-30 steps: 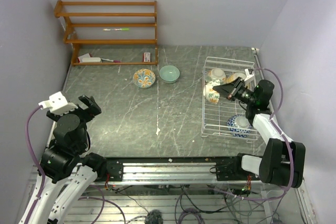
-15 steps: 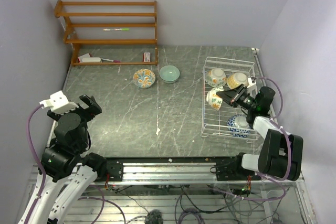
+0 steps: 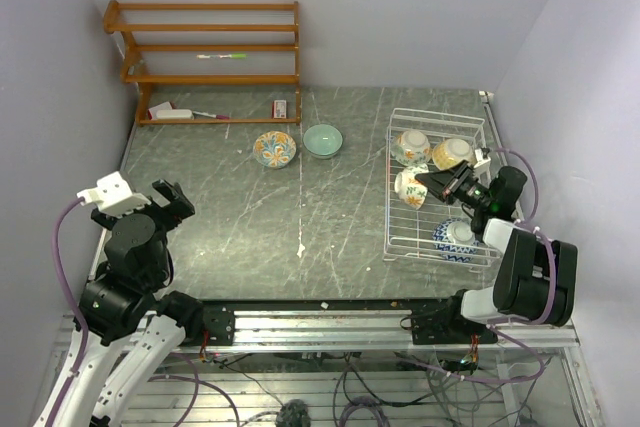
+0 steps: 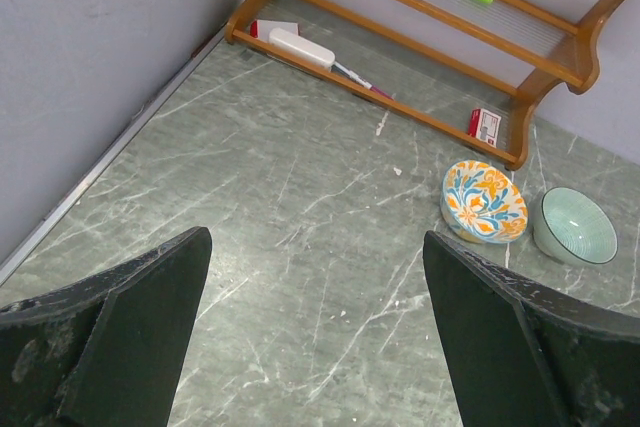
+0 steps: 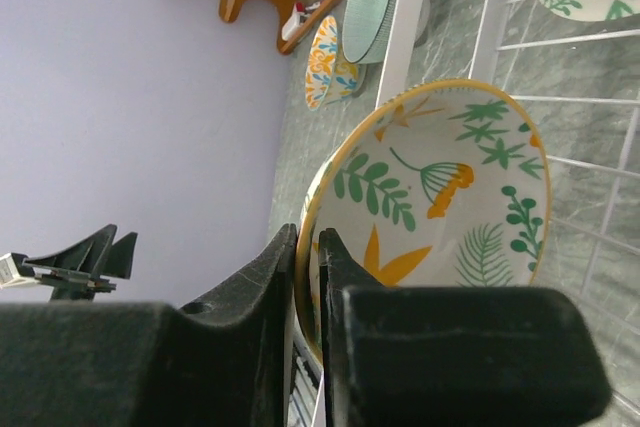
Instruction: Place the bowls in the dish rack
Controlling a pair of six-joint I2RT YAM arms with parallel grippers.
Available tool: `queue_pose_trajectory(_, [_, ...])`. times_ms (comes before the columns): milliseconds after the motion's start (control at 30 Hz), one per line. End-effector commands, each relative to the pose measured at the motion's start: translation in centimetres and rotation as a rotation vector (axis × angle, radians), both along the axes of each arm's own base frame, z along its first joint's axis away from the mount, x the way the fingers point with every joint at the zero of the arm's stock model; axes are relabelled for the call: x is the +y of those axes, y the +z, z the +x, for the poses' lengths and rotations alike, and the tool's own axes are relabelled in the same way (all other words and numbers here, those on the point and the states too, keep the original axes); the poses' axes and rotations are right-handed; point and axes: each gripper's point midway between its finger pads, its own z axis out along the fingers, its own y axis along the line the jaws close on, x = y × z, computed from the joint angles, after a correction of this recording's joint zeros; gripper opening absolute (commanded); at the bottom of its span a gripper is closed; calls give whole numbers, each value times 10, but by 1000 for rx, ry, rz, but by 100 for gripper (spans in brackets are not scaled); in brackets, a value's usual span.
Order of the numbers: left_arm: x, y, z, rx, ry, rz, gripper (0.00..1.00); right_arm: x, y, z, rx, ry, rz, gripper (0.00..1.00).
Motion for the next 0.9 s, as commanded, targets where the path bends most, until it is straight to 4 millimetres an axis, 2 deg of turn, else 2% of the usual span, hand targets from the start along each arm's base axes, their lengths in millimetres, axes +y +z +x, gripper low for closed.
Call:
queue_pose_trajectory(0, [-1, 2, 5, -5, 2, 2, 98, -19, -46, -7, 143, -95, -6, 13])
queue_pose_trajectory(267, [-4, 1, 8, 2, -3, 1, 98, -40, -60, -12, 179, -156, -15, 23])
queue_pose_trajectory(867, [-3, 1, 7, 0, -3, 0, 98, -72, -61, -5, 200, -256, -163, 27])
